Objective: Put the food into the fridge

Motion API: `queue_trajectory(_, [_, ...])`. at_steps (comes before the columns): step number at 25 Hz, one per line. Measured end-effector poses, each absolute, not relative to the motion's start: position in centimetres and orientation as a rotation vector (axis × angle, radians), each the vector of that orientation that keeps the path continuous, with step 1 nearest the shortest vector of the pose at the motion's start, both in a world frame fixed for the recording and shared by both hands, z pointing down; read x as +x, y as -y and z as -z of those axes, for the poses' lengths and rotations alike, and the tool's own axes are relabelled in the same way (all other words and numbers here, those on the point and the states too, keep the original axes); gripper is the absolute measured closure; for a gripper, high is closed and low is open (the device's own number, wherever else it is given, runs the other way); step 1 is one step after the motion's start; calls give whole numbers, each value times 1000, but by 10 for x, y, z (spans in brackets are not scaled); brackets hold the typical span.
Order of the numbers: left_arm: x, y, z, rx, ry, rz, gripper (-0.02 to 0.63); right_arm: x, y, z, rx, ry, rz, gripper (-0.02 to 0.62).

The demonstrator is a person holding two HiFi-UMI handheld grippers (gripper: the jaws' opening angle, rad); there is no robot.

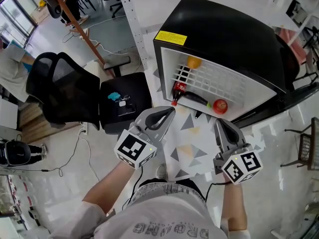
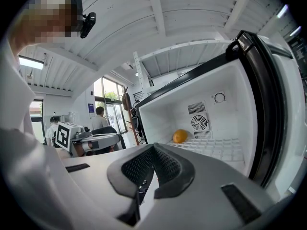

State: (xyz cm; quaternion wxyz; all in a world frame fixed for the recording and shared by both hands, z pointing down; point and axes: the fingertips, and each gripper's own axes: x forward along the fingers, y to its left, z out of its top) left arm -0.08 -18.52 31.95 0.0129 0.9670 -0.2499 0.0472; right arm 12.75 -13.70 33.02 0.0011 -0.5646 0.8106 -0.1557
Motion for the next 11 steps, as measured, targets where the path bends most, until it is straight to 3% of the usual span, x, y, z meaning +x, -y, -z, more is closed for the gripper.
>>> queue_trajectory(11, [0,188,-317,3022,775,-146,600,124,139,-329,-1760,-2550,483,604])
